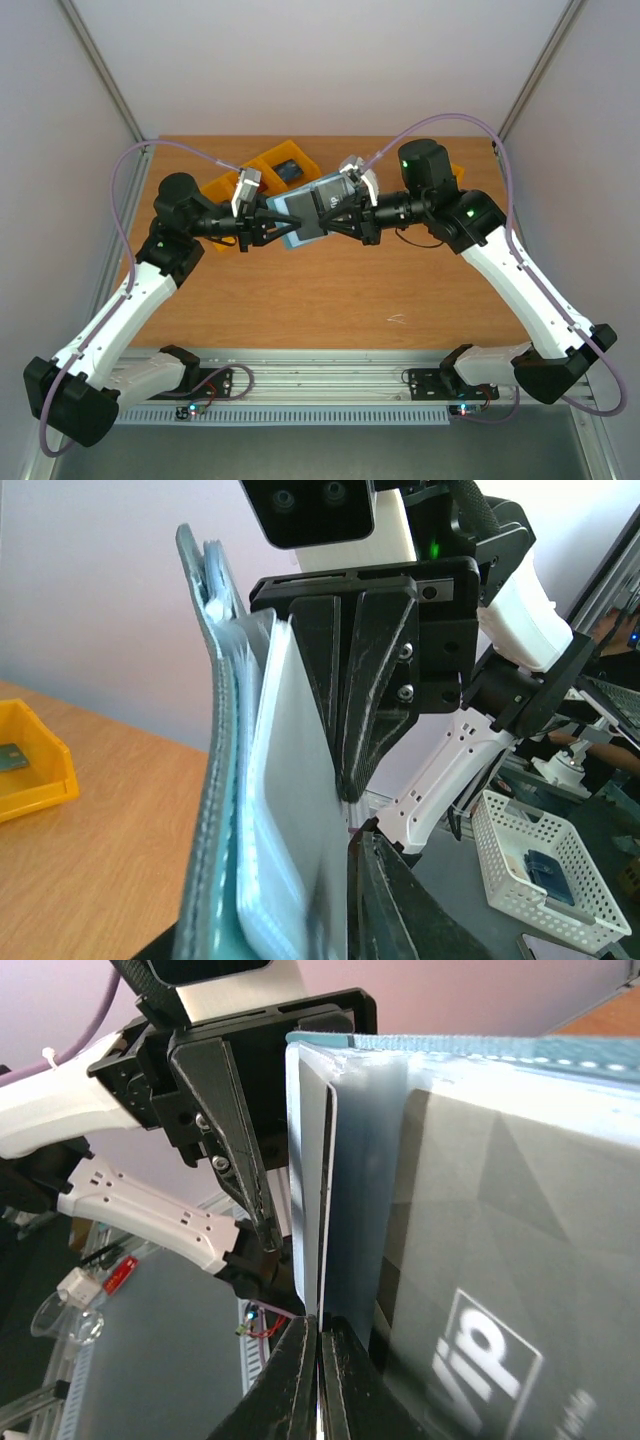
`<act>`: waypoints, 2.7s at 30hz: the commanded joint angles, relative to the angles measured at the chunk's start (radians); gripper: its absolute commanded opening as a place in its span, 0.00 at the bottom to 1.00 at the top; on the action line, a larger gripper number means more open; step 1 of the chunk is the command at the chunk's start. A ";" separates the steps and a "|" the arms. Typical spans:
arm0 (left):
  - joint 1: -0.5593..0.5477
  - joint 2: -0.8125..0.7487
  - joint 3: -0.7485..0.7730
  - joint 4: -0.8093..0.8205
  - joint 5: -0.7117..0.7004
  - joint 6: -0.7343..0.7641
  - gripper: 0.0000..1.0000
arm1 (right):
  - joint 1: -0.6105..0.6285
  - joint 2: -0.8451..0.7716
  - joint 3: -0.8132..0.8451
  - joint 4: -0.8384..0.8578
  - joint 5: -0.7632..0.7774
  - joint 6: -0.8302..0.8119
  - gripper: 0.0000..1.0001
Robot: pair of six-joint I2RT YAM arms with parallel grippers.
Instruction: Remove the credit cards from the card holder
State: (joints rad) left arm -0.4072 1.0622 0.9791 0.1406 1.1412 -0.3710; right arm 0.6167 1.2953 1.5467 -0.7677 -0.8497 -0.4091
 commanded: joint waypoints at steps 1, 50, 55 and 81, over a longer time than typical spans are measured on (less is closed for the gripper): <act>-0.004 -0.024 -0.006 0.066 0.028 -0.008 0.24 | -0.025 -0.040 -0.003 0.023 -0.006 -0.016 0.01; -0.004 -0.016 -0.026 0.120 0.040 -0.025 0.00 | -0.020 0.021 0.010 0.106 -0.083 0.009 0.02; -0.005 -0.023 -0.031 0.096 0.035 -0.022 0.09 | -0.043 -0.014 -0.023 0.118 -0.064 0.004 0.01; -0.004 -0.034 -0.036 0.029 0.038 0.039 0.00 | -0.180 -0.097 0.013 -0.143 0.028 -0.120 0.01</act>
State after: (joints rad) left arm -0.4080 1.0584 0.9466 0.1596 1.1496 -0.3805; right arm 0.4797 1.2247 1.5318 -0.8394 -0.8654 -0.4778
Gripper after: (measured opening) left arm 0.052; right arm 0.014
